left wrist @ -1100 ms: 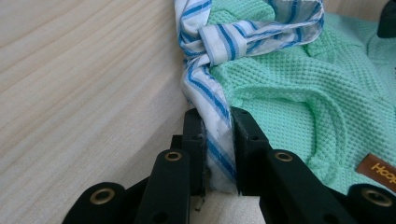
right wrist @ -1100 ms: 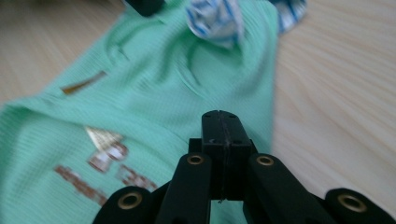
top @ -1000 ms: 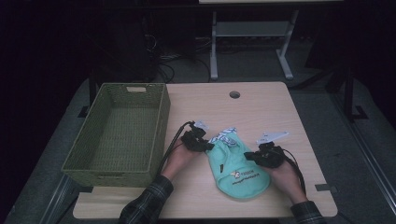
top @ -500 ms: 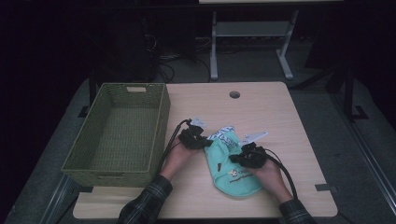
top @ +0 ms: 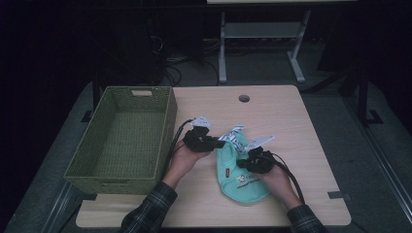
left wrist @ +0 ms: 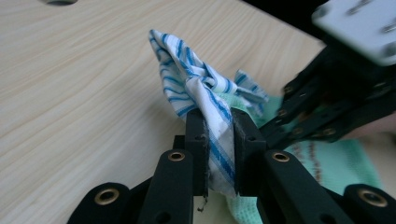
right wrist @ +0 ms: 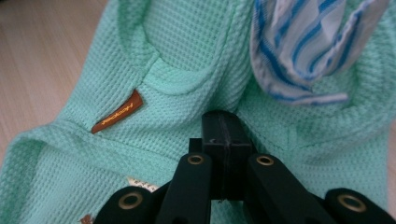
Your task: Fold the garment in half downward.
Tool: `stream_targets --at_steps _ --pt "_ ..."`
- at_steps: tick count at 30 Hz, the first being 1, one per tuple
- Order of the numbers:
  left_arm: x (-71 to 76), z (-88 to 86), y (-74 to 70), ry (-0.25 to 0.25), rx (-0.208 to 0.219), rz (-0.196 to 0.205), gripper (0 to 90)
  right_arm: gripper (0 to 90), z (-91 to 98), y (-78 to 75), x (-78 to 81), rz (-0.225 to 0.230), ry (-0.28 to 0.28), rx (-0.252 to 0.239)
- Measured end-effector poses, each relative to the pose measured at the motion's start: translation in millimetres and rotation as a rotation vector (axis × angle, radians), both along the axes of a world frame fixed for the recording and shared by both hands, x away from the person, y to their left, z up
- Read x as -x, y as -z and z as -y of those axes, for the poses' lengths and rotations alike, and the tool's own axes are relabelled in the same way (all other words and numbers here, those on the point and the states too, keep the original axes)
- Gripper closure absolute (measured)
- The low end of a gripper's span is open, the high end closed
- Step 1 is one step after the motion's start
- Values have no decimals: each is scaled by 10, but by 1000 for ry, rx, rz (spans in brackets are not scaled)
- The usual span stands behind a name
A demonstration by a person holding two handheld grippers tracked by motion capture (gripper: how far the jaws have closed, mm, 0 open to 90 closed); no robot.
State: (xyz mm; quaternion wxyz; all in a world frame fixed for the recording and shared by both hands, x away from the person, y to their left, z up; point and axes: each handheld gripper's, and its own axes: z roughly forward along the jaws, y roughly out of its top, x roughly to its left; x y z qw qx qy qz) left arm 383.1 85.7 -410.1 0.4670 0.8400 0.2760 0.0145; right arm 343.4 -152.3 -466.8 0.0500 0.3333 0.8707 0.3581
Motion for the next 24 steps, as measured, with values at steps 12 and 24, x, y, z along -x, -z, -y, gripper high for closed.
stream_targets --at_steps 12,24 --pt "14 -33 -90 -28 -17 49 789 900 136 -150 96 32 16 -11" --pt "0 -142 -164 -121 -43 108 789 900 443 -110 347 2 37 23"
